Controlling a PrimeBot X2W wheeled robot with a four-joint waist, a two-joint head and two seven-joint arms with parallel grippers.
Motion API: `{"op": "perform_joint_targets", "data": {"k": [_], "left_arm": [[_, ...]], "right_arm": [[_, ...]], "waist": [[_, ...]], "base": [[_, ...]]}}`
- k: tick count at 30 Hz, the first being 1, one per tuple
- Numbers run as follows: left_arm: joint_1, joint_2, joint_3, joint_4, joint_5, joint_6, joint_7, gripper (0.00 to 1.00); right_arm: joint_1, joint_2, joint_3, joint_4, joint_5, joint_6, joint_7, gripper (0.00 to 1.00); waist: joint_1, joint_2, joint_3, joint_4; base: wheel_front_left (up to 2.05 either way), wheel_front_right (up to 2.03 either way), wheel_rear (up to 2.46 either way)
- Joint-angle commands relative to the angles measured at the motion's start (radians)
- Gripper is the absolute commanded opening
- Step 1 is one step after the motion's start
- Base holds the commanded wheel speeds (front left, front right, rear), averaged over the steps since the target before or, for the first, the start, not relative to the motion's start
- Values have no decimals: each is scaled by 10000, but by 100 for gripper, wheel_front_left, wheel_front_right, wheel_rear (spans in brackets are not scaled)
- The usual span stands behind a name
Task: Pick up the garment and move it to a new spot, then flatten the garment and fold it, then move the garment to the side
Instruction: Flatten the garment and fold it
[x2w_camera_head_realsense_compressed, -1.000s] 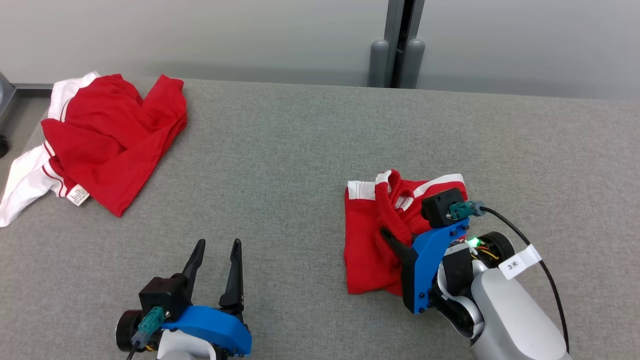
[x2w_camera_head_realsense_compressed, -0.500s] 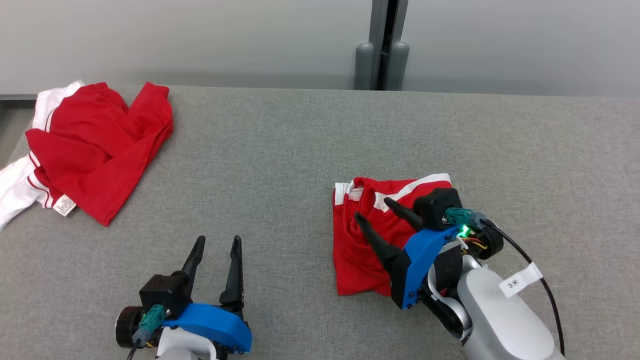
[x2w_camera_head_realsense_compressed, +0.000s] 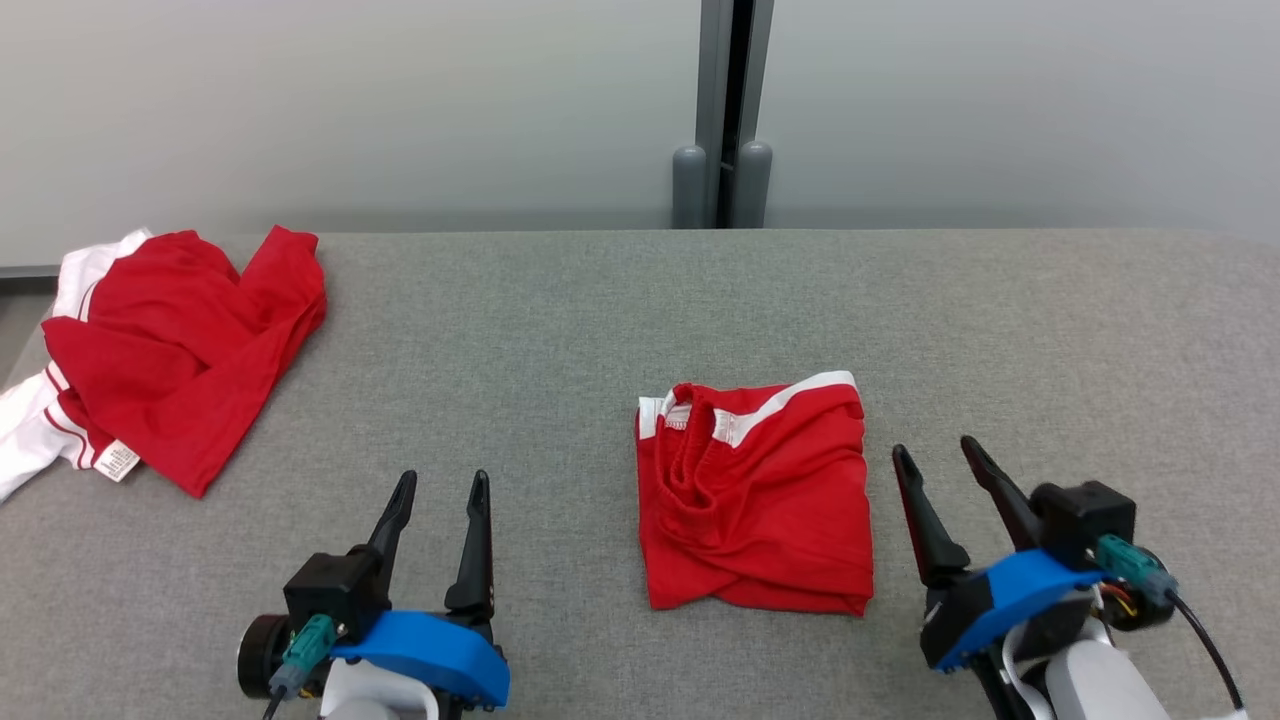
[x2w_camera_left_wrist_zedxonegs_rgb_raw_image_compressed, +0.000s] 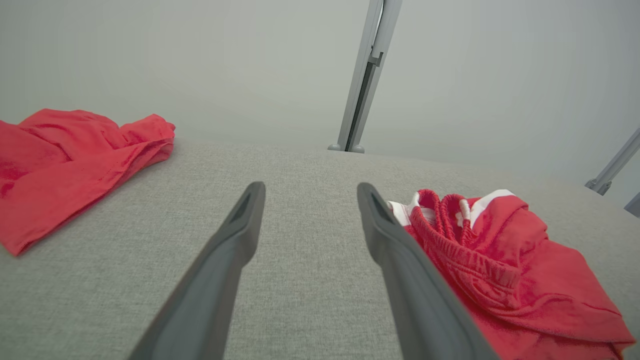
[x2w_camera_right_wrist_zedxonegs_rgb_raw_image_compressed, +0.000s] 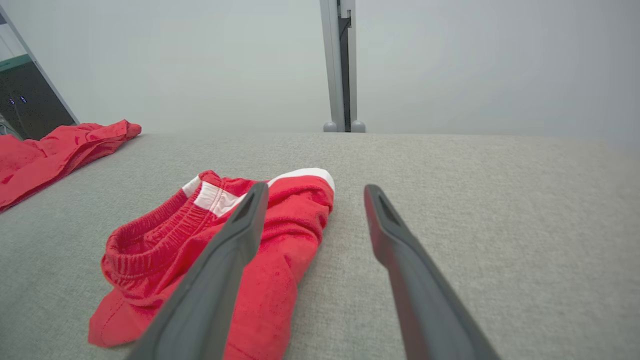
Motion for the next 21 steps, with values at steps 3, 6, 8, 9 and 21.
{"op": "perform_joint_targets", "data": {"k": [3, 6, 8, 9, 21], "left_arm": [[377, -51, 257, 17, 89, -51, -46, 100], [704, -96, 513, 31, 125, -84, -48, 100], [894, -119, 677, 40, 132, -92, -47, 100], [990, -136, 771, 28, 141, -83, -48, 100], [1595, -281, 1419, -97, 364, -173, -48, 100]], "right_arm": [[631, 2, -509, -50, 3, 1, -499, 100], [1029, 2, -717, 22, 316, 1, -812, 100], [1207, 4, -754, 77, 338, 1, -971, 100], [1269, 2, -769, 112, 320, 1, -1043, 100], [1385, 2, -721, 360, 316, 1, -1404, 100]], "waist": [[0, 0, -184, -134], [0, 0, -286, -222], [0, 0, -324, -266], [0, 0, -344, -287], [0, 0, -533, -302]], "base": [[0, 0, 0], [0, 0, 0], [0, 0, 0], [0, 0, 0], [0, 0, 0]]}}
